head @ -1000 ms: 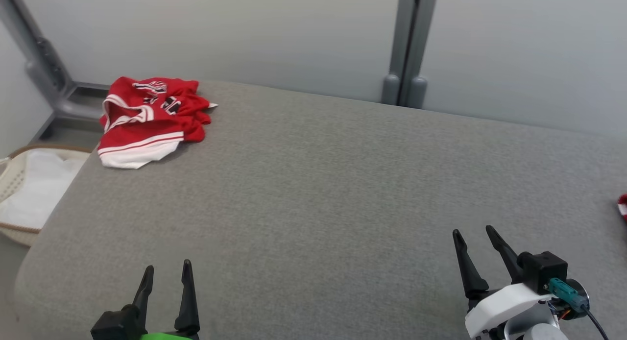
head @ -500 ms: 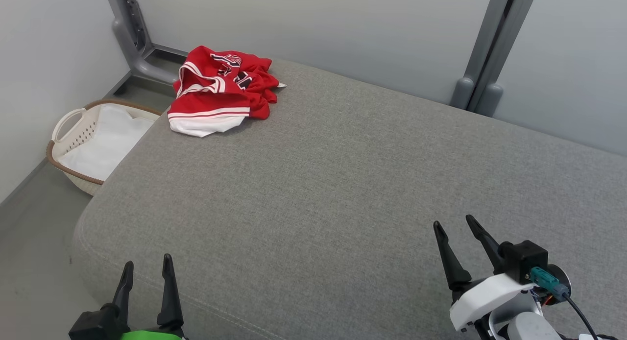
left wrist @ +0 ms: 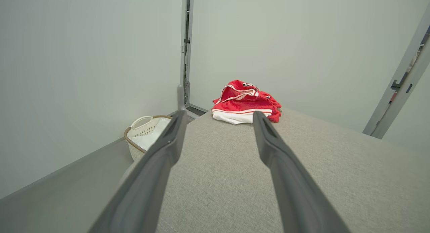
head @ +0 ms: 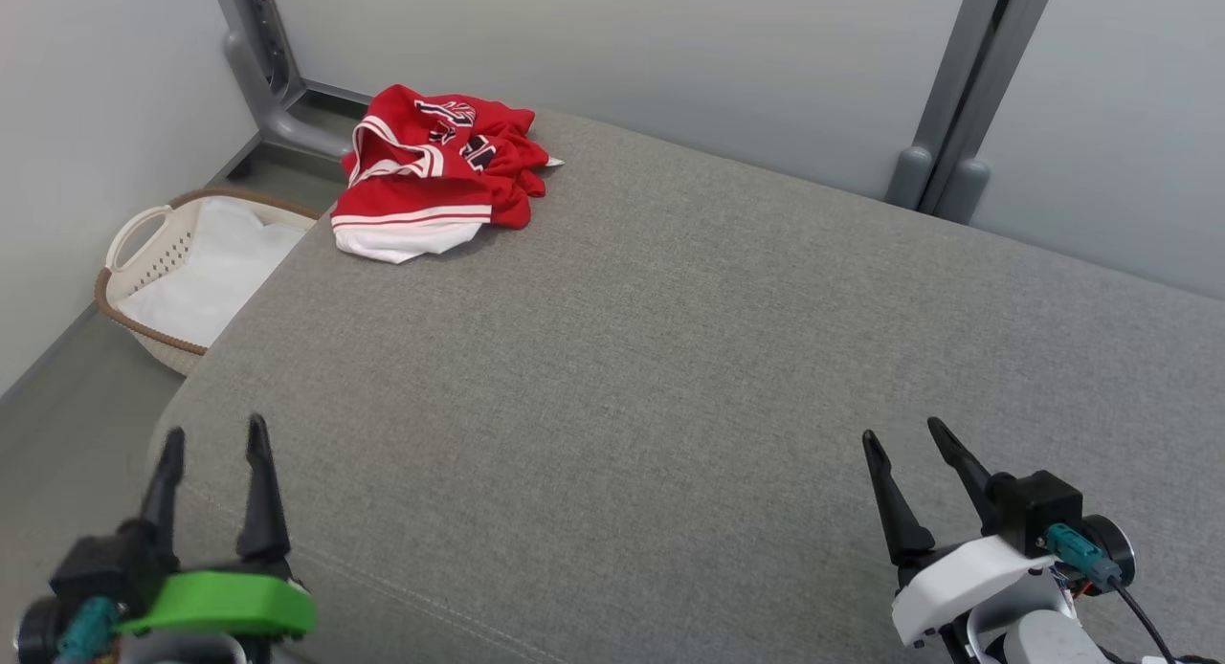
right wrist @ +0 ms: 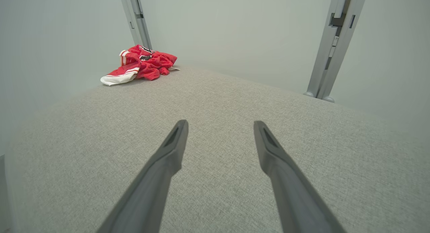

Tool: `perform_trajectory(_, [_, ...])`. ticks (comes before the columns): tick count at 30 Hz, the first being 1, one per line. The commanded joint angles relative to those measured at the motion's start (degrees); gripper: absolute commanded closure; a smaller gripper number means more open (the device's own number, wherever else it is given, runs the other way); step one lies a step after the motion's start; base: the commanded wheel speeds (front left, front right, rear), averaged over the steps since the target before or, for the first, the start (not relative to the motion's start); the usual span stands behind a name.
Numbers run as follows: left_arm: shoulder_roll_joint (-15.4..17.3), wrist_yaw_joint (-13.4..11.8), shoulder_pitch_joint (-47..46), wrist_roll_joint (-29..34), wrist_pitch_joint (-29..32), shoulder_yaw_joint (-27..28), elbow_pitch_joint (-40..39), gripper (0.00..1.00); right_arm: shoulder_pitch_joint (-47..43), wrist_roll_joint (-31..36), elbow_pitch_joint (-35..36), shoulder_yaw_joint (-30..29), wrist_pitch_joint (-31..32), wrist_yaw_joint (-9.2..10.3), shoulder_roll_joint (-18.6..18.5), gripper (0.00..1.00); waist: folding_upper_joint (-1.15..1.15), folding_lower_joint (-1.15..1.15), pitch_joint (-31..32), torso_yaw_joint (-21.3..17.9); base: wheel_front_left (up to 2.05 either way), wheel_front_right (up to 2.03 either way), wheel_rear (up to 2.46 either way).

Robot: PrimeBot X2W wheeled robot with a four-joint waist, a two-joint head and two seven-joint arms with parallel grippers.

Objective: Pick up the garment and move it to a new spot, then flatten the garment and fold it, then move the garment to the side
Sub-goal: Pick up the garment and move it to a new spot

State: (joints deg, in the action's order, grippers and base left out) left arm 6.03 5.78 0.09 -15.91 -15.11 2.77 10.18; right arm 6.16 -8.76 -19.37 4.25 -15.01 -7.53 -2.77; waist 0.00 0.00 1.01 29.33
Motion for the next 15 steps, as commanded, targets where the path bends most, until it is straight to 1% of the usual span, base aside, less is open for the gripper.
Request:
perform_trajectory(1, [1.82,0.25,-2.94,0.62,0.32,0.52,-0.47,0.00,0.00,0.90,0.51,0.05,-0.23,0.09,-0.23,0.00,0.00,0.00,-1.64,-0.52,0.00,0.00,0.00])
perform_trajectory(3, [3.99,0.45,-7.29,0.82,1.02,1.15,-1.44,0.00,1.34,2.34,0.96,0.20,-0.23,0.09,-0.26,0.00,0.00,0.00,-3.67,-1.81,0.00,0.00,0.00])
perform_trajectory(7, [7.75,0.34,-16.88,-1.24,2.66,4.10,-2.89,0.00,3.93,5.02,1.51,0.37,-0.23,0.09,-0.29,0.00,0.00,0.00,-8.02,-5.20,0.00,0.00,0.00])
perform_trajectory(9, [10.21,0.50,-22.12,-1.60,4.13,4.96,-1.33,0.00,5.82,6.55,1.87,0.55,-0.24,0.09,-0.30,0.00,0.00,0.00,-10.41,-7.31,0.00,0.00,0.00])
perform_trajectory(10, [10.94,0.62,-24.37,-2.18,4.86,5.20,-0.37,0.00,6.49,7.04,2.02,0.53,-0.15,0.09,-0.32,0.00,0.00,0.00,-11.29,-8.10,0.00,0.00,0.00])
perform_trajectory(13, [14.28,0.75,-31.36,-2.95,7.20,5.42,4.31,0.00,8.56,8.97,2.91,0.42,0.53,0.09,-0.30,0.00,0.00,0.00,-14.36,-10.84,0.00,0.00,0.00])
perform_trajectory(15, [15.31,0.85,-35.92,-4.00,8.72,5.71,8.46,0.00,9.87,9.99,3.76,0.41,1.09,0.09,-0.30,0.00,0.00,0.00,-16.36,-12.62,0.00,0.00,0.00])
